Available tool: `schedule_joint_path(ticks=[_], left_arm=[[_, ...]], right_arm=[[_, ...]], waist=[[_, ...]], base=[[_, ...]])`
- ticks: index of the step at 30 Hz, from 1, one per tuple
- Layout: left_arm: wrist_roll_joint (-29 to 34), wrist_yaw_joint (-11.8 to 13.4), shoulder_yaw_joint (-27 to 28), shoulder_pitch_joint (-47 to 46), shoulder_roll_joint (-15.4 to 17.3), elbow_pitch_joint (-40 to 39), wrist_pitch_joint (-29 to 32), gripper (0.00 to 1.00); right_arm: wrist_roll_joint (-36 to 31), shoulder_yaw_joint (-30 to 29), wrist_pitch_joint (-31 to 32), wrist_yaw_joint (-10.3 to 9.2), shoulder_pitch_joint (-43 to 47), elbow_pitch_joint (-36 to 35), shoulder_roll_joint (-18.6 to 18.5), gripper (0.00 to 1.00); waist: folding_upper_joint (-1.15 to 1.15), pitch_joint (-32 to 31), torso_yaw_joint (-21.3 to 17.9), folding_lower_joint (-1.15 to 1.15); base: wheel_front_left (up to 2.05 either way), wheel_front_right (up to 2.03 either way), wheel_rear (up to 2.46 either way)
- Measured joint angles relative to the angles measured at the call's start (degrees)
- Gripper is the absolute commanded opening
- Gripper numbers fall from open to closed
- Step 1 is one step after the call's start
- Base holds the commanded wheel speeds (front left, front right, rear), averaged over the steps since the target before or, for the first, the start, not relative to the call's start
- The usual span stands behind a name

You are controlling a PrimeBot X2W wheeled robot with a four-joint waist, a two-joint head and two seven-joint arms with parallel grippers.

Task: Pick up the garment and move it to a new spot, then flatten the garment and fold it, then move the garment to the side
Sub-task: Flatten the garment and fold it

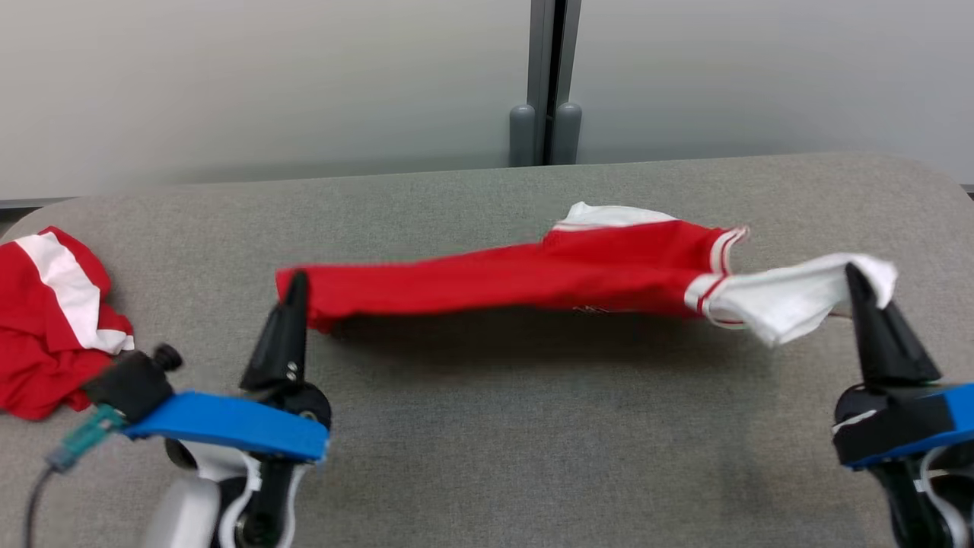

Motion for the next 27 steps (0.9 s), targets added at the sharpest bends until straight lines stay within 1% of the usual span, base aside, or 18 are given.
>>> schedule_joint_path(ticks=[1,4,9,12,14,15,17,19,23,24,25,27], left_arm=[[-1.01,0.37,0.45,0.02,0.73,-3.36,1.52,0.0],[-3.99,2.57,2.37,-0.36,2.48,-12.57,5.91,0.0],[-8.84,7.13,5.41,-4.05,4.65,-26.58,12.62,0.0],[-11.21,9.95,6.09,-7.25,5.71,-31.9,16.61,0.0],[-11.15,11.23,6.6,-9.94,7.45,-32.62,18.81,0.0],[-10.94,11.8,6.9,-11.26,8.34,-32.32,19.64,0.0],[-11.25,12.89,7.17,-13.6,8.7,-30.47,20.98,0.0],[-11.14,13.55,7.43,-16.05,9.4,-27.35,21.61,0.0],[-9.79,13.91,7.75,-22.48,10.49,-19.18,21.8,0.0],[-9.11,14.01,7.95,-24.48,10.7,-17.06,21.36,0.0],[-8.55,14.06,8.06,-26.75,11.09,-14.75,21.11,0.0],[-7.11,13.73,8.27,-32.06,11.66,-9.81,19.82,0.0]], right_arm=[[0.21,-0.45,0.76,0.0,0.06,-2.55,0.02,0.0],[0.16,-1.2,3.47,0.0,-0.32,-9.75,-0.6,0.0],[-0.18,-2.11,8.05,0.0,-5.17,-19.45,-4.19,0.0],[0.18,-2.31,10.61,0.0,-9.87,-23.02,-6.75,0.0],[0.41,-2.26,12.15,0.0,-13.44,-23.47,-8.61,0.0],[0.68,-2.07,12.73,0.0,-15.43,-23.2,-9.29,0.0],[1.55,-1.1,13.68,0.01,-19.72,-21.42,-10.07,0.0],[2.41,0.51,14.12,0.0,-24.32,-17.69,-11.27,0.0],[3.08,5.43,13.39,0.01,-35.23,-7.37,-12.24,0.0],[3.32,5.79,12.94,0.02,-38.28,-4.08,-11.83,0.0],[3.33,6.26,11.94,-0.01,-41.57,-0.88,-11.24,0.0],[2.22,8.29,9.72,0.0,-48.22,5.14,-11.45,0.0]], waist=[[0.0,-0.04,-0.04,0.0],[0.0,0.11,-0.23,0.0],[0.0,1.32,-0.83,0.0],[0.0,2.73,-1.17,0.0],[0.0,4.05,-1.43,0.0],[0.0,4.89,-1.63,0.0],[0.0,6.89,-2.16,0.0],[0.0,9.23,-2.73,0.0],[0.0,14.55,-3.85,0.01],[0.0,15.9,-4.07,0.01],[0.0,17.23,-4.26,0.01],[0.0,19.46,-4.2,0.02]], base=[[0.0,0.0,0.0],[0.0,0.0,0.0],[0.0,0.0,0.0],[0.0,0.0,0.0],[0.0,0.0,0.0],[0.0,0.0,0.0],[0.0,0.0,0.0],[0.0,0.0,0.0],[0.0,0.0,0.0],[0.0,0.0,0.0],[0.0,0.0,0.0],[0.0,0.0,0.0]])
